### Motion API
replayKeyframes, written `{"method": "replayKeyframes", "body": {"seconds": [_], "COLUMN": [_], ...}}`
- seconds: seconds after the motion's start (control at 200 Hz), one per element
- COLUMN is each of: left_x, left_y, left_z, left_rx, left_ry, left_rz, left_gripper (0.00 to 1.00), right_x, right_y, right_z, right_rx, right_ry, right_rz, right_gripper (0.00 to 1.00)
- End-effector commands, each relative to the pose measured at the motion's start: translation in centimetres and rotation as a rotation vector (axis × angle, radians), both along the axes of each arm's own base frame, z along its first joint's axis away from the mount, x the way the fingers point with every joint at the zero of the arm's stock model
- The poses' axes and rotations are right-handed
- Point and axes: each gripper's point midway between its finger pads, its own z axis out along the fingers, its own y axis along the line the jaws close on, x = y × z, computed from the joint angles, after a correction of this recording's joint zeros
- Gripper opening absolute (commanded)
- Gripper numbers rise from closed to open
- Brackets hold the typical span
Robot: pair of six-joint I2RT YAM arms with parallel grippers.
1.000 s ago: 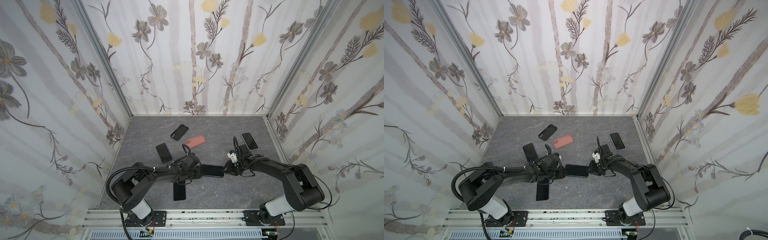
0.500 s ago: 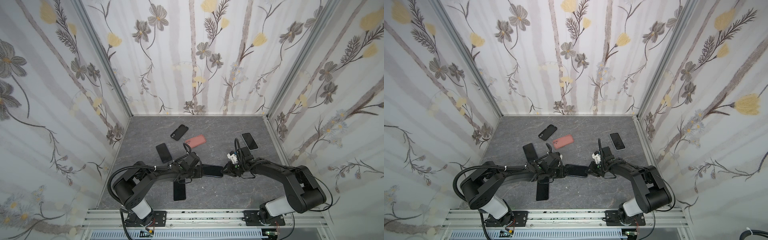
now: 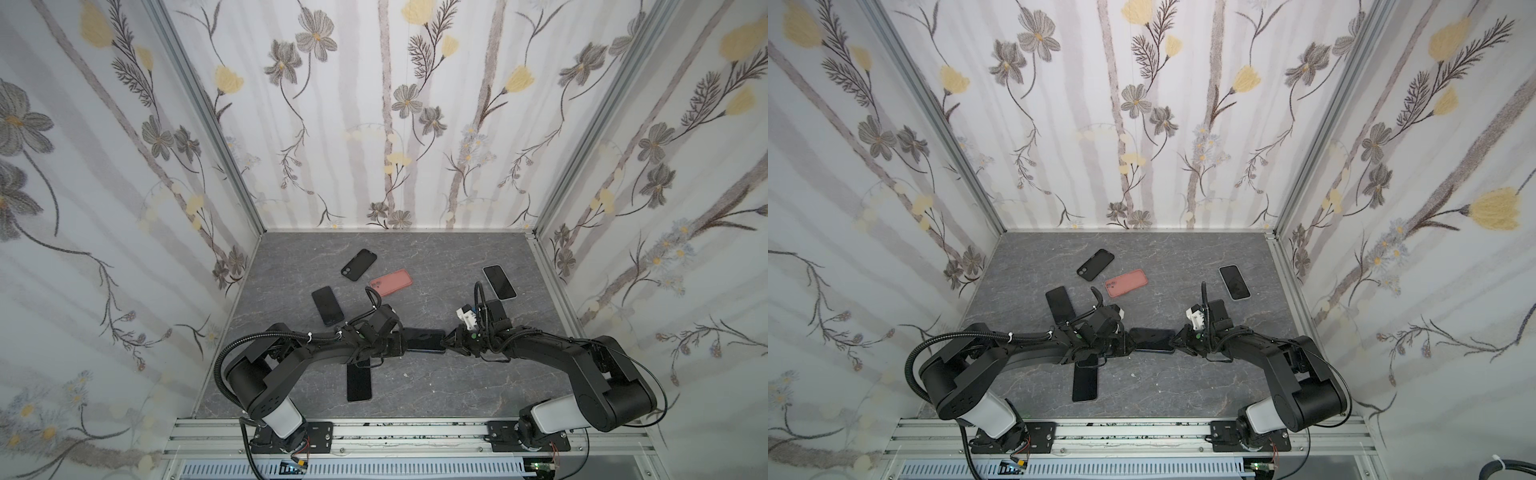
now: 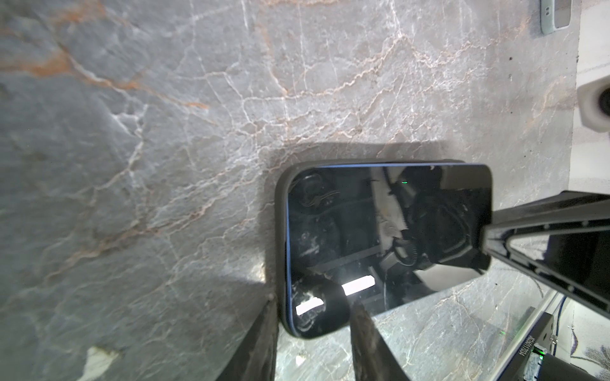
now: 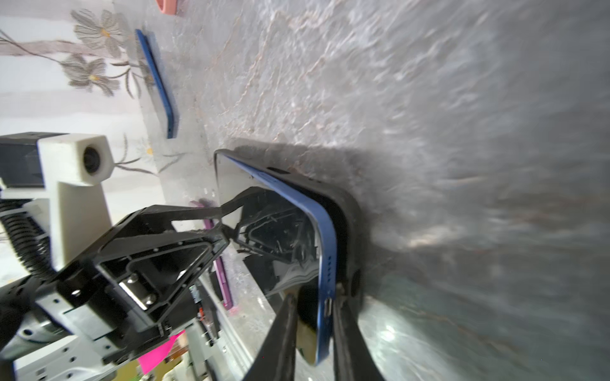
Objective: Put the phone into the phone case
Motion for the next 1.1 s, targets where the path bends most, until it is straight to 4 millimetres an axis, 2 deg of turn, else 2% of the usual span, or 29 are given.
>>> {"method": "replayKeyframes", "body": {"seconds": [0.0, 0.2, 0.38, 0.669, 0.789, 0.929, 1.099], "left_x": [-0.6, -0.8, -0.8, -1.0, -1.2, -1.5, -0.7], "left_y": [0.1, 0.3, 0.5, 1.0, 1.6, 2.0, 1.6], "left_z": [-0.4, -0.9, -1.0, -2.3, -3.0, -3.4, -1.4], "left_rx": [0.005, 0.016, 0.033, 0.062, 0.084, 0.098, 0.083], "left_ry": [0.026, 0.038, 0.035, 0.053, 0.059, 0.069, 0.031], "left_rz": [-0.016, -0.013, -0.009, -0.003, 0.006, 0.014, 0.016], "left_gripper": [0.38, 0.38, 0.38, 0.26, 0.24, 0.24, 0.29], "right_x": [-0.3, -0.8, -0.7, -1.2, -1.2, -1.2, 0.1], "right_y": [1.7, 1.4, 1.0, -0.4, -1.1, -1.5, -2.3], "right_z": [2.1, 1.1, 1.0, -1.1, -1.9, -1.9, 0.1], "right_rx": [0.147, 0.13, 0.096, -0.02, -0.08, -0.118, -0.193], "right_ry": [-0.02, 0.004, 0.005, 0.025, 0.024, 0.024, -0.018], "right_rz": [0.065, 0.065, 0.043, 0.037, 0.03, 0.031, -0.005], "right_gripper": [0.16, 0.1, 0.05, 0.06, 0.1, 0.2, 0.35]}}
